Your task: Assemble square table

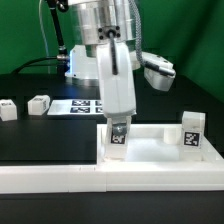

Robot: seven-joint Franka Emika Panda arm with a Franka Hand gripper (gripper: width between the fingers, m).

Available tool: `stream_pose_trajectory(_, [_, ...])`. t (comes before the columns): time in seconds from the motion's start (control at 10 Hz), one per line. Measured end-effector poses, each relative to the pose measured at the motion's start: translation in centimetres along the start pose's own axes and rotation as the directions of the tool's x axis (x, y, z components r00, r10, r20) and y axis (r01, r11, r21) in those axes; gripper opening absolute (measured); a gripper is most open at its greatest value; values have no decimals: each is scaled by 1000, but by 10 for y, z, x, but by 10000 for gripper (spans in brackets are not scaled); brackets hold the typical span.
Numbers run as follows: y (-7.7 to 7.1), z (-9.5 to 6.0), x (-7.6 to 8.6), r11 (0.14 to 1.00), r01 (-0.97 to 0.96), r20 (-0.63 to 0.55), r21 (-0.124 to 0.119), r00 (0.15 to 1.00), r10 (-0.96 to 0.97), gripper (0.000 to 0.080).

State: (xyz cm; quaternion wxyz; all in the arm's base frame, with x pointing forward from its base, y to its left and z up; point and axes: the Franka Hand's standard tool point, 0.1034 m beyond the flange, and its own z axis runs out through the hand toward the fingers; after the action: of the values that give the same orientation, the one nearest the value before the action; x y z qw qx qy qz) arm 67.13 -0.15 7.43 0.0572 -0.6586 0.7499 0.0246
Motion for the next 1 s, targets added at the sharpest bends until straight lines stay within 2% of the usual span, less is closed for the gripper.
stream_pose_trajectory(0.2, [1,0,1,996,85,1,-3,996,-85,295])
stream_pose_trajectory(0.3, [7,-1,6,974,222,9,-39,975,-222,516])
stream_pose_trajectory(0.4, [6,-3,10,916,398,2,-45,917,-398,516])
stream_pose_trajectory(0.5, [7,-4,9,820,569,-2,-66,821,-570,621])
stream_pose_trajectory(0.6, [11,-3,3,733,676,3,-77,735,-678,641])
stream_pose_trajectory(0.9, [11,-2,4,593,802,18,-76,596,-803,648])
stream_pose_trajectory(1.0, [10,-1,6,499,863,18,-81,502,-865,649])
